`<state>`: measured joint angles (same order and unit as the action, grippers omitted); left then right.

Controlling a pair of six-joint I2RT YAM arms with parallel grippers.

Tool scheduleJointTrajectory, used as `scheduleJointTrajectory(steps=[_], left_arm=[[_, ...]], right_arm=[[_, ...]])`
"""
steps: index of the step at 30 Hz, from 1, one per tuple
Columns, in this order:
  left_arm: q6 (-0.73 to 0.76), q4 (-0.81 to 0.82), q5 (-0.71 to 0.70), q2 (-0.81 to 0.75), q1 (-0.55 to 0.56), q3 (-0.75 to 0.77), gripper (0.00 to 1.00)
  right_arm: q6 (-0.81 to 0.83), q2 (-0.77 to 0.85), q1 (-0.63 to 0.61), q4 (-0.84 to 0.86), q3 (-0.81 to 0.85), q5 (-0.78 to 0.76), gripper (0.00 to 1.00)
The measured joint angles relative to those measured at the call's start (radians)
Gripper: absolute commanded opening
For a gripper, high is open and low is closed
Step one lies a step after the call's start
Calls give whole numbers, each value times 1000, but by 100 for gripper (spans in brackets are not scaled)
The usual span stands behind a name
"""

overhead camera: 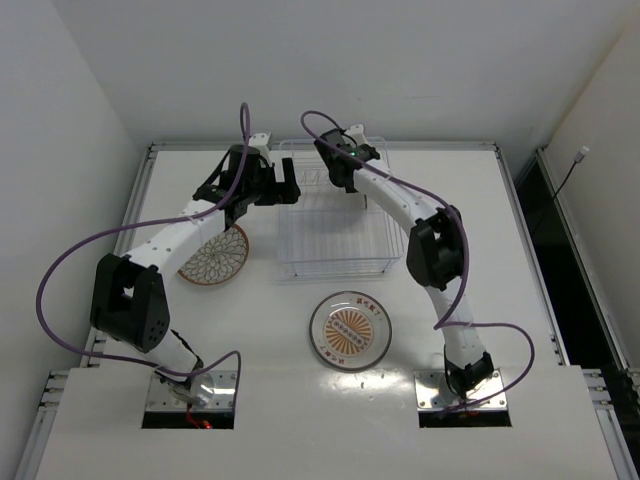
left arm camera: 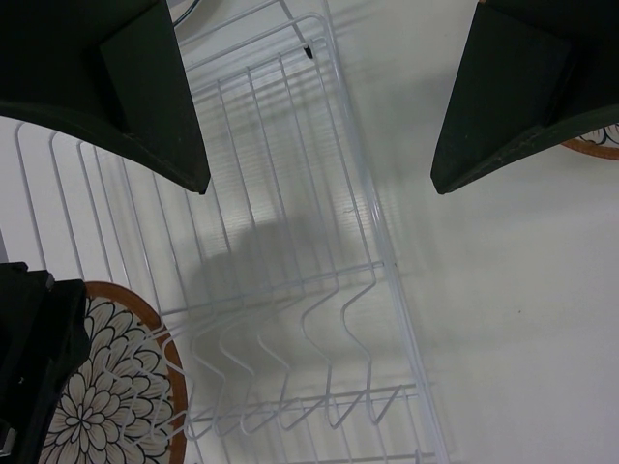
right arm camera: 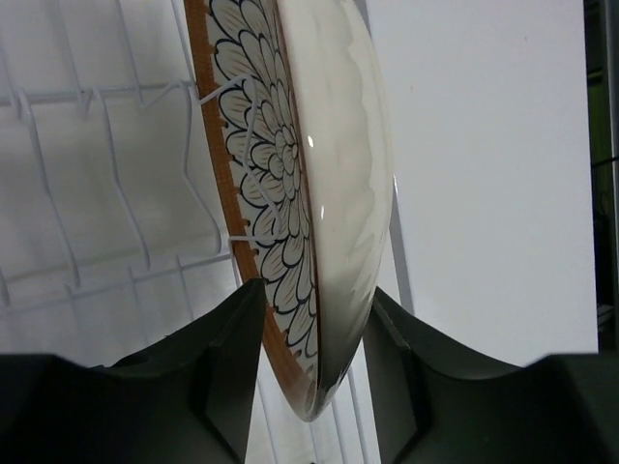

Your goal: Load the plates into the dish rack

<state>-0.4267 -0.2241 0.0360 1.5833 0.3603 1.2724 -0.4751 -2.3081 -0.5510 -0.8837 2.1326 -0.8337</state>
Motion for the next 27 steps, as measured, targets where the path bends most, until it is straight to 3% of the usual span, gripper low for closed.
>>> scheduleJointTrajectory(steps=[7,12,21,27], left_arm=[[0,0,0,6,0,0,99],[0,0,0,6,0,0,99],[0,0,0,6,0,0,99],[0,0,0,6,0,0,99]], right_arm=[[-8,37,20,-19,0,58,46],[-8,111,33,-19,0,66,60],[-4,157,48,-17,-6,107,60],[3,255,55,31,-151,134,60]])
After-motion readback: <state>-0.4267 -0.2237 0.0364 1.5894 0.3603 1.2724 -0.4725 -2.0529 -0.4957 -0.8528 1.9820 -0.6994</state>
